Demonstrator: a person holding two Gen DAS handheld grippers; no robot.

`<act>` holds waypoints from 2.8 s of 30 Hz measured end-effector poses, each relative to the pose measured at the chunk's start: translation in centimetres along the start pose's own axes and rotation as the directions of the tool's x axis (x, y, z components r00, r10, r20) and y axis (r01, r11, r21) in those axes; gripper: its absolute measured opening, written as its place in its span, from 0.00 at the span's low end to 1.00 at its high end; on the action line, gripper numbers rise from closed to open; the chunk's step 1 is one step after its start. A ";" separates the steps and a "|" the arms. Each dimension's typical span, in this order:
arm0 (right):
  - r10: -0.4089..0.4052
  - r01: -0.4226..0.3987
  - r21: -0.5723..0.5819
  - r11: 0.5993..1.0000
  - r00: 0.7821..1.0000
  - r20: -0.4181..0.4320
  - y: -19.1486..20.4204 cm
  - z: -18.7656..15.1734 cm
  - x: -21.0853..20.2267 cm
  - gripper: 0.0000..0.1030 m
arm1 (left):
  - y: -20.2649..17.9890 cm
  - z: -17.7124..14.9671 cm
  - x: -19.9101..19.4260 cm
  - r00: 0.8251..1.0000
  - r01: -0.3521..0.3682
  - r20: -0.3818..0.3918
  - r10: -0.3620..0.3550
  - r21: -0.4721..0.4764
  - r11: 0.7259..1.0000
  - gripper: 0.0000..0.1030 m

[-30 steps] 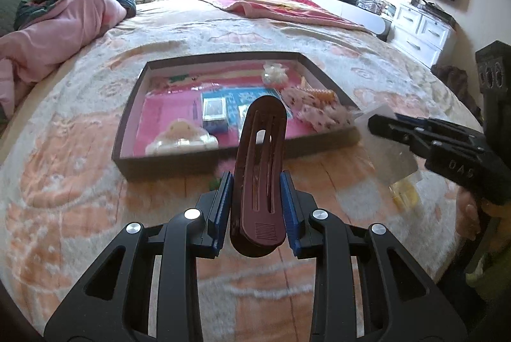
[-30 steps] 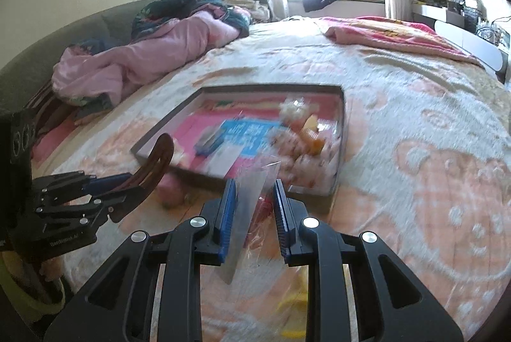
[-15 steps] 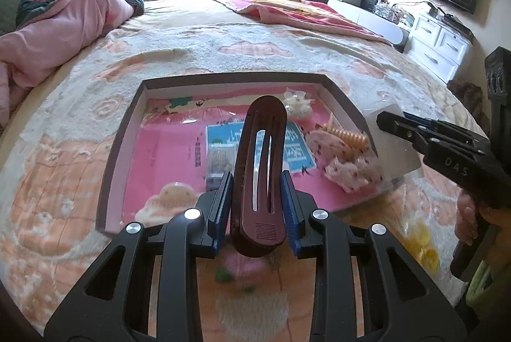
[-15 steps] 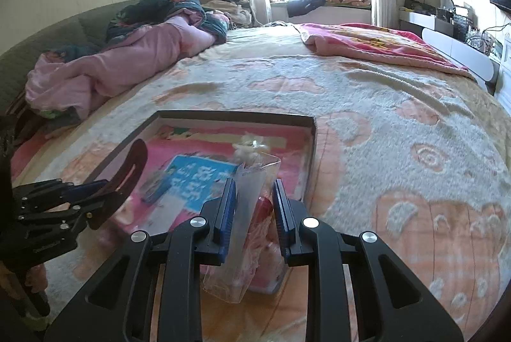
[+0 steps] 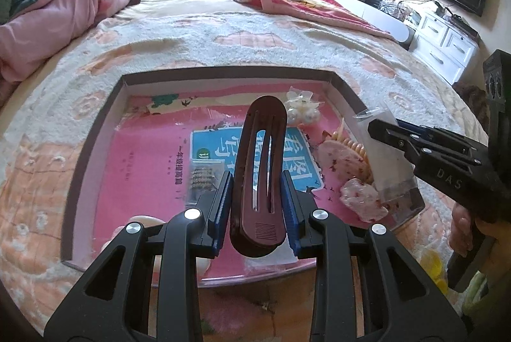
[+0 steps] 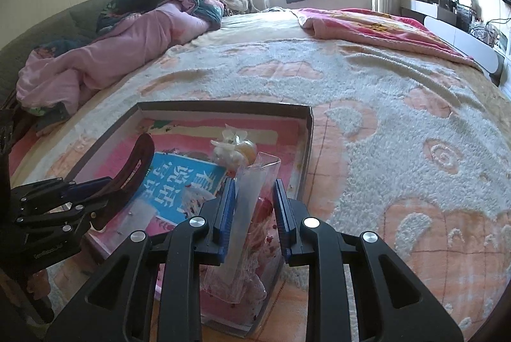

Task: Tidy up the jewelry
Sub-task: 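Lift the comb with the left tool while the right tool carries the sleeve over the box, then open the left tool to drop the comb while the right tool releases the sleeve into the box, then grasp the pink pom-pom clip with the left tool while the right tool grasps the yellow hair-tie bag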

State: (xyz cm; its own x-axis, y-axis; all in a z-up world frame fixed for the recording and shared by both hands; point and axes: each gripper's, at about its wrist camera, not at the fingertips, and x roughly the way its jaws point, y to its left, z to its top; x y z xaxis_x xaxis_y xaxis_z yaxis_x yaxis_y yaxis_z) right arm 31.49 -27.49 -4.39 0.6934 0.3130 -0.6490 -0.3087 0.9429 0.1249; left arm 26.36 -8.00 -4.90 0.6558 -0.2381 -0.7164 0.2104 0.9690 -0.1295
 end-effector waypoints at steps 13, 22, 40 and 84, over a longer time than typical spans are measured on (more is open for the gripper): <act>-0.029 0.029 -0.002 1.000 0.999 0.025 0.4 -0.5 -1.0 0.50 | 0.7 -0.7 0.2 1.000 -0.007 -0.010 0.007 -0.021 1.000 0.22; -0.050 0.048 0.031 0.998 0.996 0.080 -0.4 -1.0 -4.2 0.65 | 0.9 -1.2 -1.8 0.999 -0.029 0.028 0.029 -0.010 1.000 0.43; -0.055 0.051 0.034 0.998 0.991 0.123 1.2 -3.8 -9.2 0.77 | 1.0 -4.9 -7.0 0.992 -0.060 0.108 0.059 0.010 0.998 0.74; 0.001 -0.001 0.000 1.000 0.994 -0.111 4.2 -13.2 -8.6 0.36 | 2.3 -8.2 -4.5 0.999 0.049 0.003 -0.049 -0.040 0.998 0.18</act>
State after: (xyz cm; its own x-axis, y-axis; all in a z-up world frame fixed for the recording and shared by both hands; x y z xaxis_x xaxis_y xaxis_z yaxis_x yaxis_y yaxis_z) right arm 15.71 -27.71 -8.19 0.6166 0.2992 -0.7282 -0.3092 0.9427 0.1255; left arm 17.94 -4.19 -7.53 0.6470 -0.2851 -0.7072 0.2126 0.9581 -0.1917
